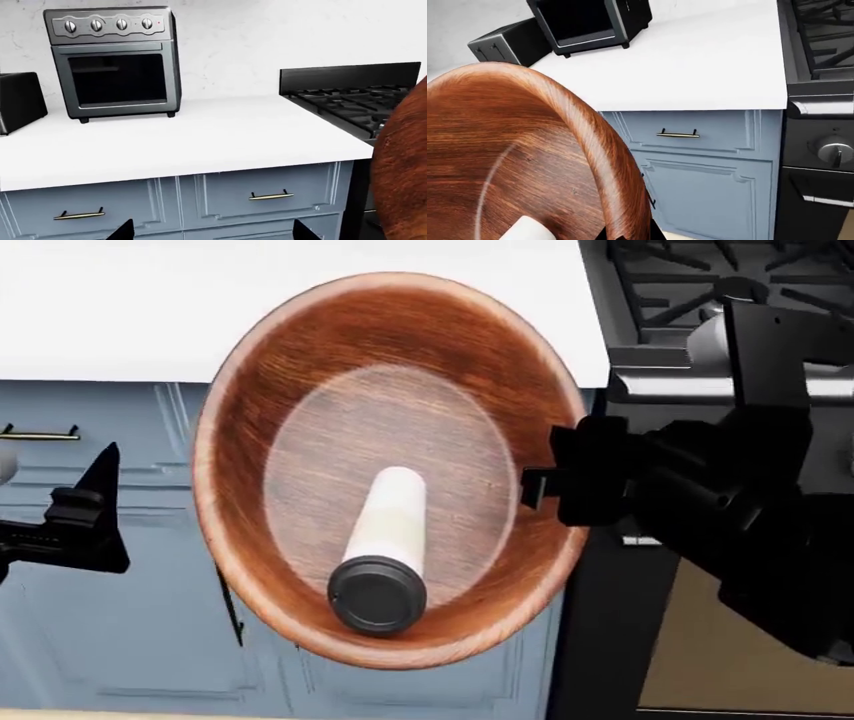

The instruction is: Place the cup inside the bowl on the dining table and move the bowl to any counter.

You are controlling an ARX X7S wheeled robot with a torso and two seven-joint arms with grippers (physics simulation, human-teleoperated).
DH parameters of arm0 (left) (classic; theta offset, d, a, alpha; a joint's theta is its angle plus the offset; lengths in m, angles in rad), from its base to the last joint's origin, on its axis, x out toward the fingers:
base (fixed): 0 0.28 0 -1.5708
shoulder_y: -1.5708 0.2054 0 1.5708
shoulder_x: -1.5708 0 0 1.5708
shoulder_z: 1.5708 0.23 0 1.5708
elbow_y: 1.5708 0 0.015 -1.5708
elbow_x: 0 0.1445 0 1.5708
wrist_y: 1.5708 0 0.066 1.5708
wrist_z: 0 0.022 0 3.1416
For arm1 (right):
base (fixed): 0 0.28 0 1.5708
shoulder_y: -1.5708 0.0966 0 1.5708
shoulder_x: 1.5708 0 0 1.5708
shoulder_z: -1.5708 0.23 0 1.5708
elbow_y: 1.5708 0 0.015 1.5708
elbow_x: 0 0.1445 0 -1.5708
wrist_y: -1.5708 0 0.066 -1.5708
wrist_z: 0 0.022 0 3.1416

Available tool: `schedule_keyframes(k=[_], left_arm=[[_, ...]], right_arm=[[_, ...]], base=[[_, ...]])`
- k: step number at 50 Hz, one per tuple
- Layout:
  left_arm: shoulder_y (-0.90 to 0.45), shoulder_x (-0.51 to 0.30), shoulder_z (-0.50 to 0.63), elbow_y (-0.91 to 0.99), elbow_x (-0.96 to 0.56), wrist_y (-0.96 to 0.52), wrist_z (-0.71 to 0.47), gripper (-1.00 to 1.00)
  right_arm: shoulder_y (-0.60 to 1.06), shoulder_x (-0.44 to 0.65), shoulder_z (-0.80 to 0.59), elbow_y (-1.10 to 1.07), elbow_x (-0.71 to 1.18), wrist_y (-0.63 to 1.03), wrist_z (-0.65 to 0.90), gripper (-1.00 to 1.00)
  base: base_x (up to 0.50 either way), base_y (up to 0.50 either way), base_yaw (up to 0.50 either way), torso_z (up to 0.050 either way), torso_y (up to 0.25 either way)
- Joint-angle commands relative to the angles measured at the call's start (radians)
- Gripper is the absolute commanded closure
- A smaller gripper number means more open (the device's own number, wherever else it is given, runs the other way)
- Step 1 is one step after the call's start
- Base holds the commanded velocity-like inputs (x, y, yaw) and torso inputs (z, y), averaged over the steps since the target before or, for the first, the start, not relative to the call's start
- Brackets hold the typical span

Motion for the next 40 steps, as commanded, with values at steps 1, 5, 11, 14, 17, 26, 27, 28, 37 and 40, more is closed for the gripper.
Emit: schedule_keyframes(k=[1,5,11,14,17,26,27,28,37,40], left_arm=[[-0.030,-0.012,-0.015,0.021,-0.019,-0.020,-0.015,-1.00],[-0.029,-0.018,-0.020,0.021,-0.021,-0.019,-0.016,-1.00],[-0.035,-0.020,-0.023,0.037,-0.031,-0.026,-0.021,-1.00],[-0.039,-0.022,-0.026,0.032,-0.032,-0.025,-0.018,-1.00],[-0.039,-0.024,-0.026,0.034,-0.033,-0.026,-0.019,-1.00],[-0.037,-0.023,-0.024,0.038,-0.033,-0.026,-0.022,-1.00],[-0.036,-0.023,-0.025,0.038,-0.034,-0.025,-0.022,-1.00],[-0.033,-0.027,-0.027,0.039,-0.036,-0.023,-0.019,-1.00],[-0.037,-0.028,-0.028,0.041,-0.037,-0.025,-0.023,-1.00],[-0.040,-0.020,-0.022,0.039,-0.033,-0.026,-0.028,-1.00]], right_arm=[[0.021,-0.001,0.029,0.003,-0.002,0.008,-0.006,1.00],[0.021,-0.002,0.029,0.003,-0.003,0.011,-0.007,1.00],[0.024,-0.010,0.026,0.004,-0.016,0.012,-0.012,1.00],[0.019,-0.006,0.029,-0.004,-0.014,0.007,-0.007,1.00],[0.018,-0.003,0.029,-0.004,-0.012,0.009,-0.004,1.00],[0.012,-0.006,0.033,0.004,-0.004,0.005,-0.005,1.00],[0.012,-0.006,0.034,0.004,-0.003,0.005,-0.004,1.00],[0.014,-0.006,0.034,0.004,-0.001,0.008,-0.002,1.00],[0.019,-0.013,0.033,0.006,0.002,0.020,-0.003,1.00],[0.023,-0.017,0.033,0.012,-0.002,0.023,-0.007,1.00]], base=[[0.50,0.00,0.00,0.000,0.000],[0.50,0.00,0.00,0.000,0.003],[0.50,0.00,0.00,0.000,0.002],[0.50,0.00,0.00,0.000,0.004],[0.50,0.00,0.00,0.000,0.000],[0.50,0.00,0.00,0.000,0.002],[0.50,-0.02,0.00,0.000,0.000],[0.50,-0.03,0.00,0.000,0.000],[0.50,-0.13,0.00,0.001,0.002],[0.50,-0.19,0.00,0.000,0.000]])
